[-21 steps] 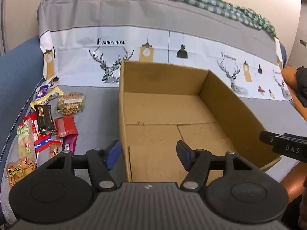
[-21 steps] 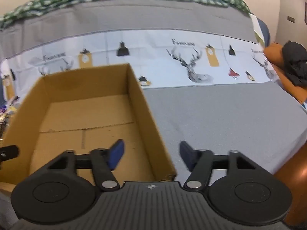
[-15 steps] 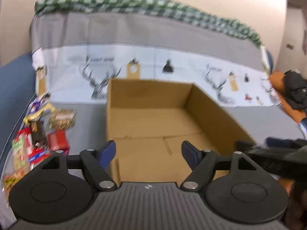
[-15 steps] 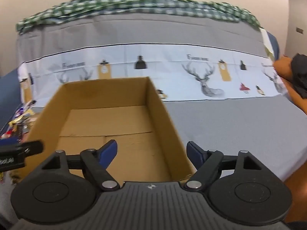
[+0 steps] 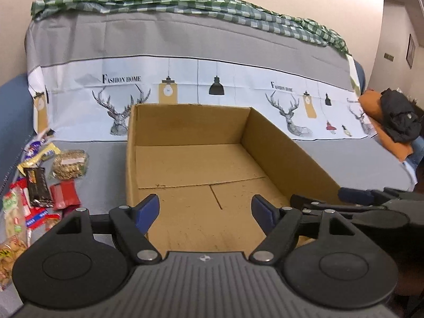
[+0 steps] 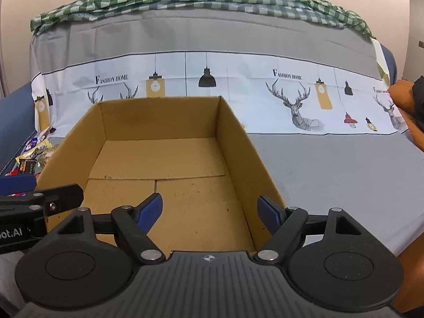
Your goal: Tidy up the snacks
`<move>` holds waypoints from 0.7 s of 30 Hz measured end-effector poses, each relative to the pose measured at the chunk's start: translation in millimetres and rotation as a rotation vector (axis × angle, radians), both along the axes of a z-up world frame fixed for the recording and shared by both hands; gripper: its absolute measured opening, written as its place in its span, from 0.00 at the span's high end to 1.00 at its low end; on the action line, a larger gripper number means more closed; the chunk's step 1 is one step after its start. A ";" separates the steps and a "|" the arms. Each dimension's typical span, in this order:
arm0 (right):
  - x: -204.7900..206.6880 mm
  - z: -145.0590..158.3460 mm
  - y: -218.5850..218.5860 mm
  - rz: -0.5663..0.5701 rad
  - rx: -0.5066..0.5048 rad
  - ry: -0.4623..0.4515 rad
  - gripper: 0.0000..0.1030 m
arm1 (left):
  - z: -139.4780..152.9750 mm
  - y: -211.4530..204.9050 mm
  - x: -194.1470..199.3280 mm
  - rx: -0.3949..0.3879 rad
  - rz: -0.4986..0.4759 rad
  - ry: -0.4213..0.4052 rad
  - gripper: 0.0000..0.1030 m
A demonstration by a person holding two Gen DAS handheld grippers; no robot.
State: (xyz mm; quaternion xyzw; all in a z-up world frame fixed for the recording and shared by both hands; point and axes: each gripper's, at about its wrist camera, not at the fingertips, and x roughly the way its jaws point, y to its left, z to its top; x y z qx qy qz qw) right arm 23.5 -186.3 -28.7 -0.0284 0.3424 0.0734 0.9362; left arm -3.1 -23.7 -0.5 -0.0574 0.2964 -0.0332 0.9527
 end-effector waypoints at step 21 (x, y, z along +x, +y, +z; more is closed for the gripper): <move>0.0 -10.3 7.3 0.032 0.021 -0.019 0.48 | -2.5 7.5 1.2 -0.051 -0.047 0.045 0.66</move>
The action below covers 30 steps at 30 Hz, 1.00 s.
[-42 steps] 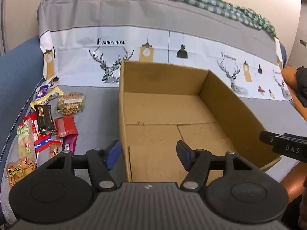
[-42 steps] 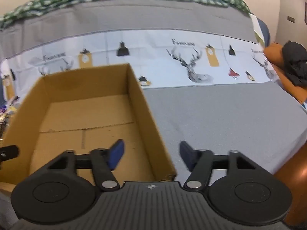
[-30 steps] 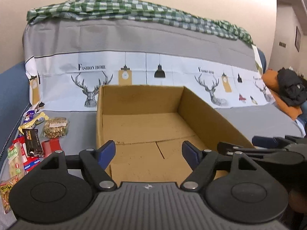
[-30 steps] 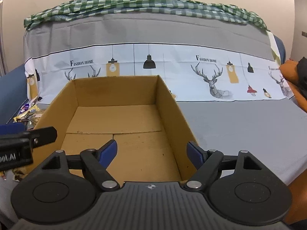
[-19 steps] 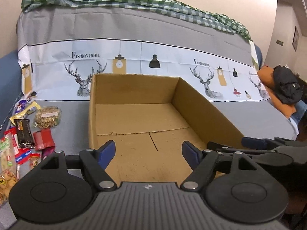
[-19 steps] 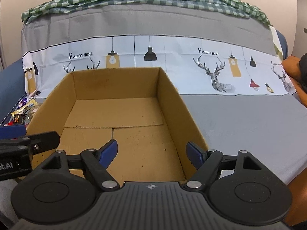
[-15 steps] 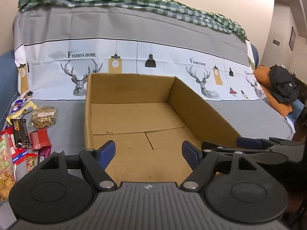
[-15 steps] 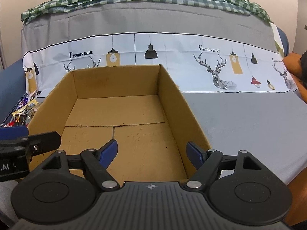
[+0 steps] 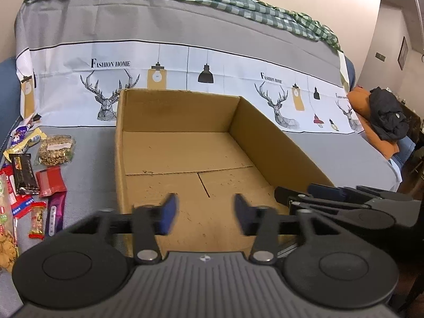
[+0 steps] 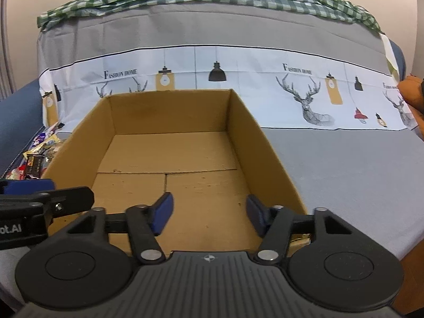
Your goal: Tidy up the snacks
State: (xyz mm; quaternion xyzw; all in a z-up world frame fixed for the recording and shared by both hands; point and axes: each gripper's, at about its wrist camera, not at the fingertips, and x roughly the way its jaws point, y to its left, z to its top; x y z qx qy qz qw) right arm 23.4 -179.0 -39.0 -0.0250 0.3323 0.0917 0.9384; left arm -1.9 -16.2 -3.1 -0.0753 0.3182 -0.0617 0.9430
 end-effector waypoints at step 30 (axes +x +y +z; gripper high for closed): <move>-55.6 7.3 211.7 0.520 0.123 -0.055 0.63 | -8.3 261.8 -17.9 -0.124 0.342 0.358 0.53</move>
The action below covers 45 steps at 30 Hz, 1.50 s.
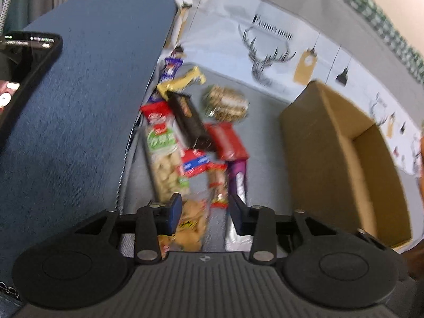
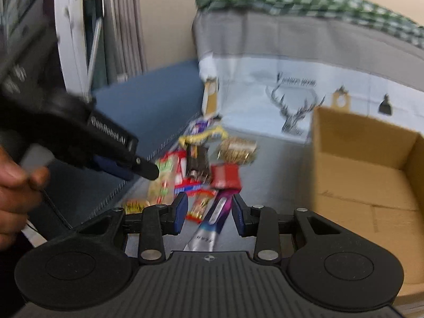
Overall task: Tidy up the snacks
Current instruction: 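Grasp the purple stick snack with the right tool while the left tool reaches toward the snacks, then grasp the clear bag of round biscuits with the left tool while the right tool holds the purple snack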
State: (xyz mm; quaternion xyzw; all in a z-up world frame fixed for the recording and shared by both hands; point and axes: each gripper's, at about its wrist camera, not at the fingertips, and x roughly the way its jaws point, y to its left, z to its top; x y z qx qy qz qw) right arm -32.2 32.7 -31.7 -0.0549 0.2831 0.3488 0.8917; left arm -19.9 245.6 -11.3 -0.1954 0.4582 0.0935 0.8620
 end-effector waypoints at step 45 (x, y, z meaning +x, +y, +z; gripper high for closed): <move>9.2 -78.0 -0.2 0.011 -0.119 0.275 0.64 | -45.8 -3.6 34.1 -0.148 -0.023 0.119 0.37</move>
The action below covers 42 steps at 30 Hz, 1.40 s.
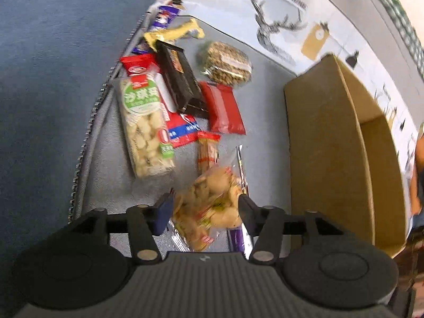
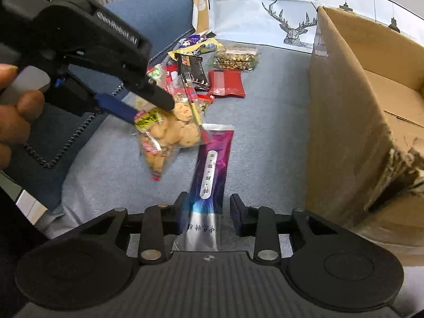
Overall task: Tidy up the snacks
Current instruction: 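Grasp the clear bag of round biscuits with the left tool while the right tool holds the purple snack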
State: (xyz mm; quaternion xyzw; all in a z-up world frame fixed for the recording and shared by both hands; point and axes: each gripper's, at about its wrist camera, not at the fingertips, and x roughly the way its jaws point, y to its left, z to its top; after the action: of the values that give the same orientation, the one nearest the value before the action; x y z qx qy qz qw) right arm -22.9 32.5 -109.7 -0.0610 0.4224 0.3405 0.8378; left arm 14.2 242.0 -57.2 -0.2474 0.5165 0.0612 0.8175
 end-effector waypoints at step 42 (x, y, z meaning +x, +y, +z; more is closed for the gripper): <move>-17.6 16.4 -4.3 -0.003 0.018 -0.174 0.85 | 18.5 -10.3 5.7 0.069 0.031 -0.135 0.49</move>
State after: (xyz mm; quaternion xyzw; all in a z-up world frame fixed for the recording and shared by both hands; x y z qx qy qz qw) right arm -40.6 28.2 -93.3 -0.0821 0.3449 0.3364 0.8724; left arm 19.9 231.7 -38.7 -0.2307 0.4538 0.0749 0.8575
